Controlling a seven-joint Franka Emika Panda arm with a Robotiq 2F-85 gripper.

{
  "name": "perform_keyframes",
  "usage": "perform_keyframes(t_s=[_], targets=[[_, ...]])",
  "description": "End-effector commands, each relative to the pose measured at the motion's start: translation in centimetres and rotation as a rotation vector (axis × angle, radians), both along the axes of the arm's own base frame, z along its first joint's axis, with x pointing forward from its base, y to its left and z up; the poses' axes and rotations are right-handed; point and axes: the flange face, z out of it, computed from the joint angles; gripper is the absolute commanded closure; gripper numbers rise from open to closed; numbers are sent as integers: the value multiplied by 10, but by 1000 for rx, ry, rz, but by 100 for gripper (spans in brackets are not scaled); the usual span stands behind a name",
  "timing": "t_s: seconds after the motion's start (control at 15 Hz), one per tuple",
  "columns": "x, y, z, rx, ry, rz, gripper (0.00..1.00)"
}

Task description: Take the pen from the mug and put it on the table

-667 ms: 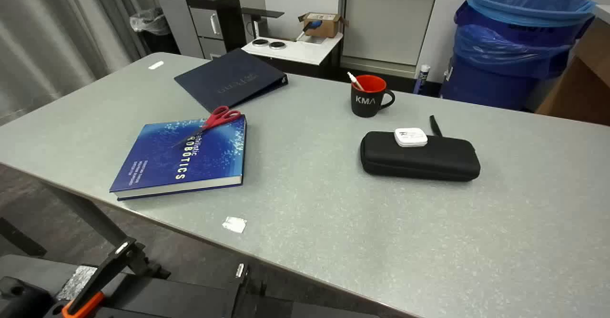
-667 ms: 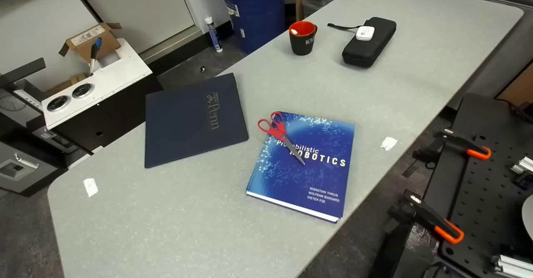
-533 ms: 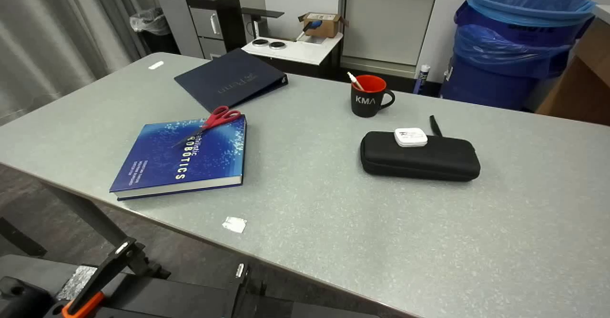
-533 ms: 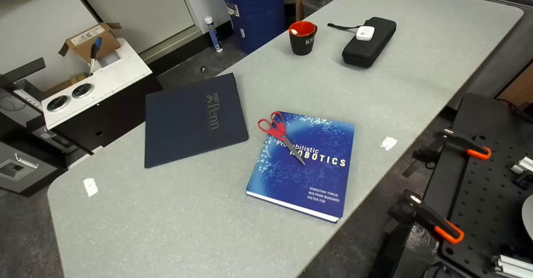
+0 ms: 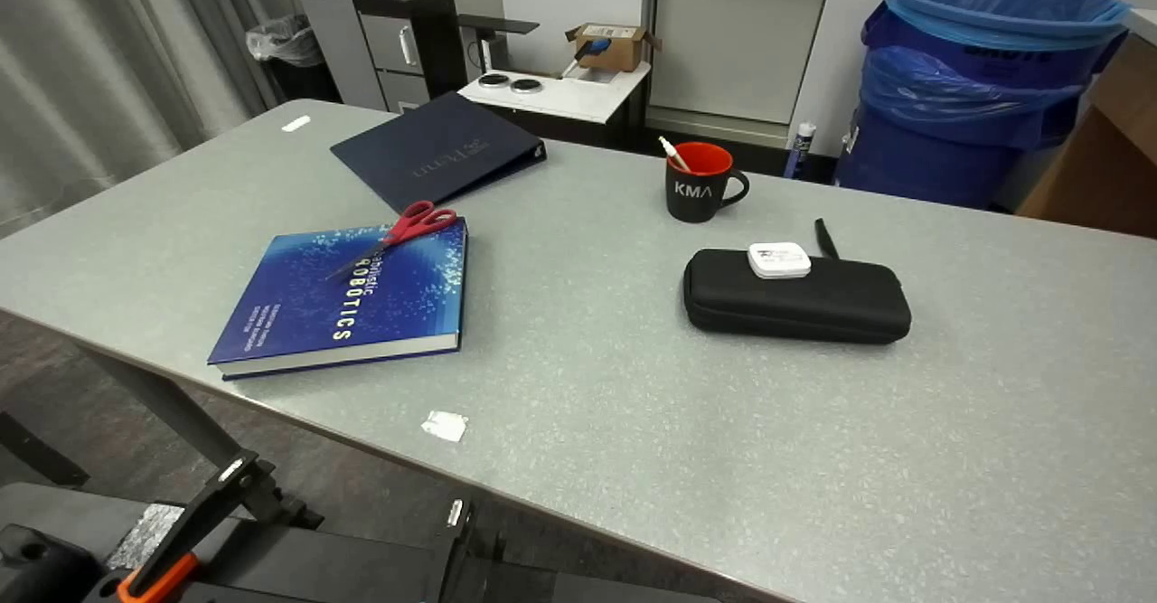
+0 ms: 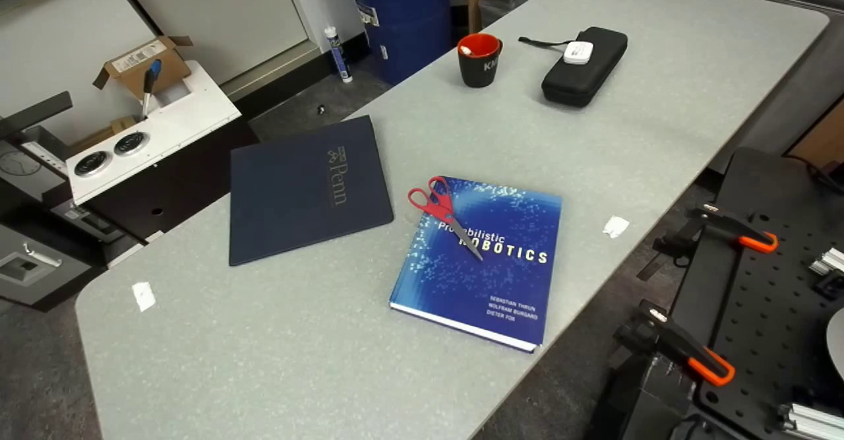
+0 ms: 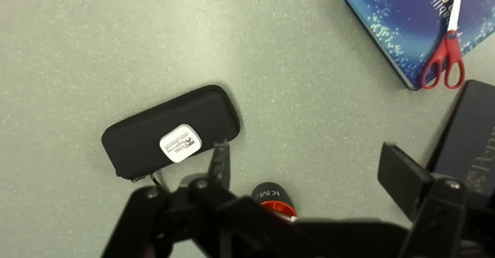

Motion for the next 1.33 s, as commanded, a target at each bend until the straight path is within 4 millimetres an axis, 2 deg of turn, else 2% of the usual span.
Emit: perform_keyframes(t_s=[0.0, 0.13, 0.2, 0.27, 0.33, 0.67, 0.73, 1.27], targets=[[57, -13, -35, 8, 20, -84, 0], [74, -19, -49, 16, 47, -117, 0], [77, -19, -48, 41, 66, -111, 0], [76, -17, -43, 73, 69, -94, 0], [67, -13, -56, 16, 62, -84, 0], [75, -14, -48, 36, 71, -92, 0], [82, -15, -52, 35, 65, -119, 0], [163, -42, -140, 41, 111, -431, 0]])
